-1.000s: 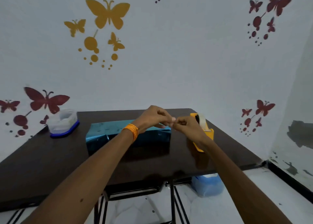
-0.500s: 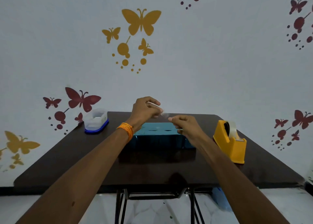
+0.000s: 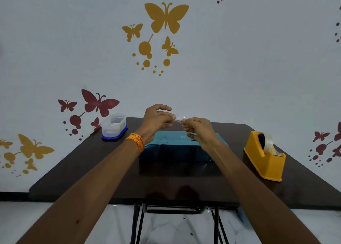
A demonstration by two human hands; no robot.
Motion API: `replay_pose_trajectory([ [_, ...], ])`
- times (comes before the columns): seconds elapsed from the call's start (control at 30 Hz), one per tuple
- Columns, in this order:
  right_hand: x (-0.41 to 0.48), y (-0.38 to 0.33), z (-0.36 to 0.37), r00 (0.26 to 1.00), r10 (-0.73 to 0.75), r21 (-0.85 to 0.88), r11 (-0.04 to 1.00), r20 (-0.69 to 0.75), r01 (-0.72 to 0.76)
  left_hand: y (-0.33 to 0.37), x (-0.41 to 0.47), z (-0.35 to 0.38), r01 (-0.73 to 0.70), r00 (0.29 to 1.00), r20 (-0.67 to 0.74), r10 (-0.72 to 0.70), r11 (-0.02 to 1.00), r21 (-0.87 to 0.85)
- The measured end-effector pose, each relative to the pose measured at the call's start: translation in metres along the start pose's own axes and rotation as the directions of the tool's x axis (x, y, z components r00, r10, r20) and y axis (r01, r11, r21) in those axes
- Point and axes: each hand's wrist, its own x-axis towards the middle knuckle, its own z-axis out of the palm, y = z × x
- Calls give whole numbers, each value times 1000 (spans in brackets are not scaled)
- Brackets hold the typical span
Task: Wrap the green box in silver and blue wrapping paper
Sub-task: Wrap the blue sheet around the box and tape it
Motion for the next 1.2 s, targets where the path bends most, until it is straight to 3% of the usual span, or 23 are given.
replay_pose_trajectory([
  [0.4,18,-6,22,995,-61,-68,995,74,66,-19,13,-18,52,993,-96,-67,988,-148],
  [0.7,24,5,28,1000,-3,-38,999,-3,3,-28,12,-11,-1,977,-210,-16,997,-81],
  [0.77,26,7,28,998,-31,-79,997,-46,27,-33,14,-13,16,975,-219,-22,999,-32],
  [0.87,31,7,23,988,-101,-174,981,-114,80,-49,22,-26,64,965,-262,-5,974,217],
  [1.0,36,8,17,990,-116,-334,939,-85,81,-68,24,-38,161,968,-251,-26,828,537],
  [1.2,39,13,20,992,-123,-485,870,-35,91,-78,20,-33,281,957,-203,-208,845,456],
])
